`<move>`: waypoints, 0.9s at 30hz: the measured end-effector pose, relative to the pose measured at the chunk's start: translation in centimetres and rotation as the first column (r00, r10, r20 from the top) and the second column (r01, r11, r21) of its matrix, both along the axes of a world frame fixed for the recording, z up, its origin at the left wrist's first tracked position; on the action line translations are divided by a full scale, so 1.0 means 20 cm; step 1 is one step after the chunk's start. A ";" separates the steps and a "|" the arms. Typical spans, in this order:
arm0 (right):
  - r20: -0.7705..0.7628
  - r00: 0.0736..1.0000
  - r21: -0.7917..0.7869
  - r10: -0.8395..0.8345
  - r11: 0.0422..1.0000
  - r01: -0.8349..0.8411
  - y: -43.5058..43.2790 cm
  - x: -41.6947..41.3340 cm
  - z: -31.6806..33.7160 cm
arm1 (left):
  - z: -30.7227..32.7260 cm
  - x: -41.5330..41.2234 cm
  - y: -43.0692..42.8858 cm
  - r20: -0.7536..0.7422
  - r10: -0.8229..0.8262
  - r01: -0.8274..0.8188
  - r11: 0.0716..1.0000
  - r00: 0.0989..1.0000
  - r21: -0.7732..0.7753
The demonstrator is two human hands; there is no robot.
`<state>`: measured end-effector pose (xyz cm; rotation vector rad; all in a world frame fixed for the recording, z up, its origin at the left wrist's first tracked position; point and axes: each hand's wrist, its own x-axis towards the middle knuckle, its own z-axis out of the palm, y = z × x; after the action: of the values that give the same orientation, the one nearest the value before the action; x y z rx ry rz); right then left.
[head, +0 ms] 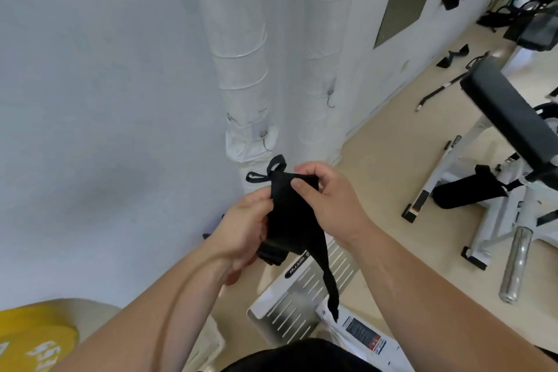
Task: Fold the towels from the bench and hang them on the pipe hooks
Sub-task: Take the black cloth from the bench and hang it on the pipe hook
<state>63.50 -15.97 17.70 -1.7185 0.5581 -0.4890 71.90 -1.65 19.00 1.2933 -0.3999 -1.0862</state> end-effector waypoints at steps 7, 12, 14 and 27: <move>-0.013 0.989 -0.091 0.145 0.985 -0.146 -0.35 -0.06 0.04 | 0.09 -0.16 -0.36 0.074 0.214 -0.221 0.969 0.974 0.111; 0.080 0.979 0.087 0.186 0.977 -0.193 -0.48 -0.10 0.04 | 0.08 -0.21 -0.50 0.363 0.233 -0.288 0.952 0.902 0.105; 0.083 0.968 0.182 0.236 0.952 -0.247 -0.55 -0.11 0.04 | 0.05 -0.22 -0.53 0.438 0.181 -0.266 0.954 0.880 0.139; 0.099 0.961 0.212 0.258 0.938 -0.273 -0.71 0.05 0.09 | 0.00 -0.09 -0.60 0.453 -0.141 -0.031 0.936 0.880 0.351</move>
<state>64.58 -30.26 19.48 -1.5250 0.3102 -0.2797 70.17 -13.64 19.00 1.8887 -0.6316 -0.9036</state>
